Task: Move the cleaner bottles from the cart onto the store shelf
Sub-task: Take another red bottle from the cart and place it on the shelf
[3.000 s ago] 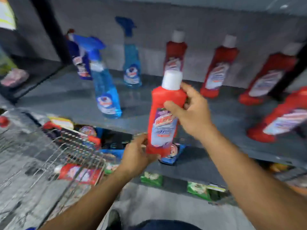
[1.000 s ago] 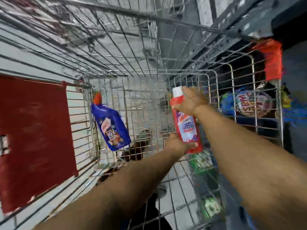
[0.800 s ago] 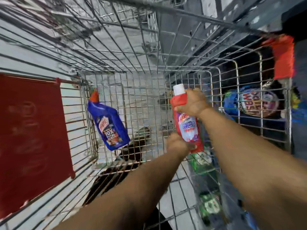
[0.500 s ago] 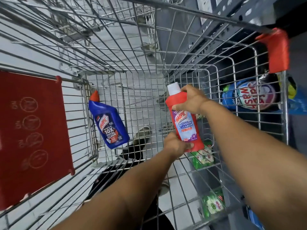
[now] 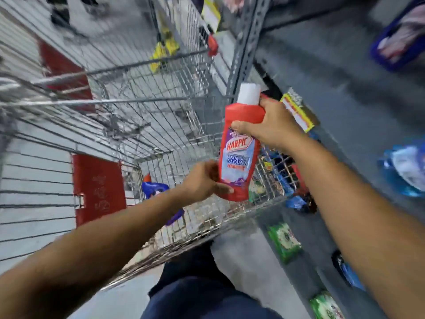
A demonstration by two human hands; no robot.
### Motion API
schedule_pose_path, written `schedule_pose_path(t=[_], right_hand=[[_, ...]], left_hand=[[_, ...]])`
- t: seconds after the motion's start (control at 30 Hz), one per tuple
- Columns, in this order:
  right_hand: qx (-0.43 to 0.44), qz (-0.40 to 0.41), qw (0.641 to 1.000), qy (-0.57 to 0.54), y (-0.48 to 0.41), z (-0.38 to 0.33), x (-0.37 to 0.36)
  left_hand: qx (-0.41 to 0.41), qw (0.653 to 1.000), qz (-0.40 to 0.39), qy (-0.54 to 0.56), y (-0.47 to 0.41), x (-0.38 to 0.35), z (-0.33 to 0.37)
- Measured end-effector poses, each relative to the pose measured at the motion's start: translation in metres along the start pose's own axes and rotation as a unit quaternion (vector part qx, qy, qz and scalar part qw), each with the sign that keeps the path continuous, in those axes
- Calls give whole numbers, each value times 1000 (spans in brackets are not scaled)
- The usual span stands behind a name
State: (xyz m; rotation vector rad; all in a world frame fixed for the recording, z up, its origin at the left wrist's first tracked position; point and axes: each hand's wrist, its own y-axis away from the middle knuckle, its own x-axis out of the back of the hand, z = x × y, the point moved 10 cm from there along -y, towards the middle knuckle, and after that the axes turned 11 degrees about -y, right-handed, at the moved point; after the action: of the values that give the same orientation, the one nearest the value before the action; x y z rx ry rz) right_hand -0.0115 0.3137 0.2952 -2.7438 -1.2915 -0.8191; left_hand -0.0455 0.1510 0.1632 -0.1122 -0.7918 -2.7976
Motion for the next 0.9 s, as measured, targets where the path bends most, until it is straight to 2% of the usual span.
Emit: schedule_pose_path(t=[0.2,0.33,0.47,0.6,0.67,0.77,0.9], right_hand=[[97,89,991,15,101,-86,72],[125,165,977,-49,192,-86,127],[150,303,936,-100,299,-46,206],[125,459,877,-72,406,1,284],[92,510,855,-32,446,23,312],[36,538,842,21,481,51,340],[3,550,833,55,499,65,359]], left_hand=[[-123,990,32,-55,69,-26,93],[-172,981,16,-87,98,-85,129],[-238,960,-37,-142,99,-183,175],[-286,931,-106,-201,90,-308,214],[-301,917,-130,-227,87,-372,224],[-315,902,-170,-244,84,-447,227],[-323,895,-181,-248,70,-485,230]])
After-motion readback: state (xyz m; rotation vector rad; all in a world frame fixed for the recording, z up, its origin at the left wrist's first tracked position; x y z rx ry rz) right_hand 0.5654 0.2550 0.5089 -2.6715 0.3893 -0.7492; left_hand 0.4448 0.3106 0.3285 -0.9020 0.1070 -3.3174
